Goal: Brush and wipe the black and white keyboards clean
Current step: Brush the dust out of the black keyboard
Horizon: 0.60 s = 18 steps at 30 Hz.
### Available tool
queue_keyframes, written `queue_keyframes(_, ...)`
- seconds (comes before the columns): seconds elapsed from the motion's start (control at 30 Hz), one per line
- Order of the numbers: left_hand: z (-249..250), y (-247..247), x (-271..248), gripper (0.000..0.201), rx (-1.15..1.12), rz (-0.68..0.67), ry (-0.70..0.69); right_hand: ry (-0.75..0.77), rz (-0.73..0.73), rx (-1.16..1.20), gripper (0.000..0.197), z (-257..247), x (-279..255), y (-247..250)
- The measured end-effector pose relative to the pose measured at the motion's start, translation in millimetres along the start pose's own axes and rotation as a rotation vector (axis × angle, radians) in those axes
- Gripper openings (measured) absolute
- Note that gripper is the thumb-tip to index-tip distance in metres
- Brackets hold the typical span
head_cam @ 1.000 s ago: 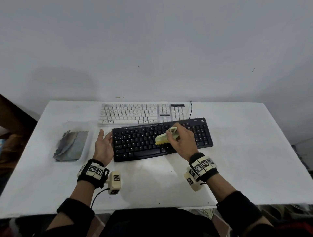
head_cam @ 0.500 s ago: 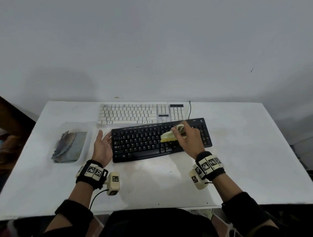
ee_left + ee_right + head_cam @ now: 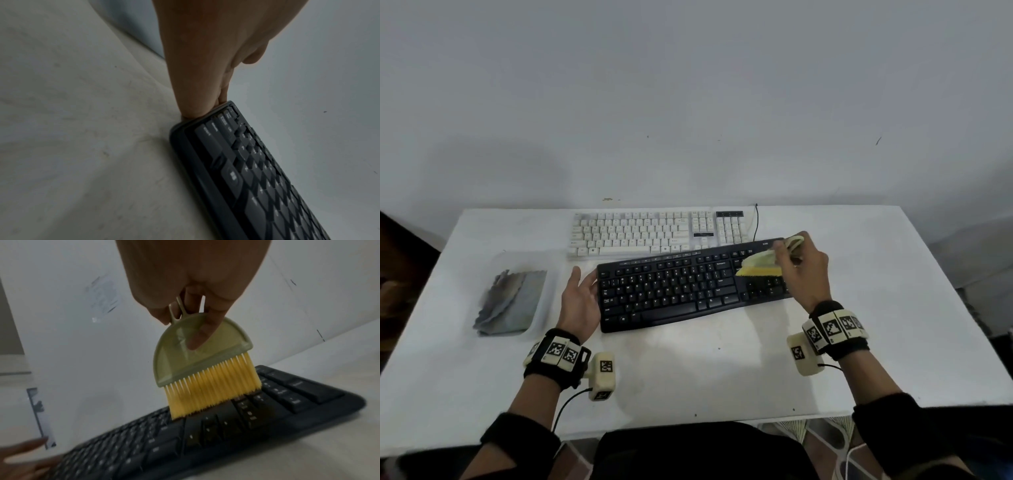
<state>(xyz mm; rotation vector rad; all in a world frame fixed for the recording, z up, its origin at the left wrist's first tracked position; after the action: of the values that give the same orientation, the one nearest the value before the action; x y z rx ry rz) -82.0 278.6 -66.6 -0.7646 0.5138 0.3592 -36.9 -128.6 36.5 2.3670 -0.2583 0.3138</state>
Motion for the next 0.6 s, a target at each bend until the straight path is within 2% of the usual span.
queue_keyframes(0.13,0,0,1,0.064,0.007,-0.001,-0.001,0.106,-0.139,-0.059,0.014,7,-12,-8)
queue_keyframes(0.3,0,-2,-2,0.064,0.01,0.002,-0.008,0.02,-0.012,-0.202,0.019,30,2,22)
queue_keyframes(0.4,0,1,1,0.064,0.021,0.005,-0.009,-0.037,0.04,-0.129,0.021,31,5,29)
queue_keyframes(0.5,-1,3,2,0.064,0.024,-0.003,-0.003,-0.051,0.027,-0.024,0.021,25,3,21)
queue_keyframes(0.6,-1,2,2,0.065,0.023,-0.01,-0.001,-0.009,-0.043,-0.039,0.018,24,-2,12)
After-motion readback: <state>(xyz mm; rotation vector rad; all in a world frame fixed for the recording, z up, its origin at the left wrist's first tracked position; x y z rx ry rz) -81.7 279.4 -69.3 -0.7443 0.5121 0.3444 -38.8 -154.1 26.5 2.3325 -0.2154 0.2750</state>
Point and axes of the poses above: each hand's wrist, its own x-axis towards the middle knuckle, its own y-axis out of the back of the hand, z = x × y, the point moved 3 cm from there along x, towards the middle knuckle, and after that the axes turned 8 degrees about -x, right-handed, at the moved point
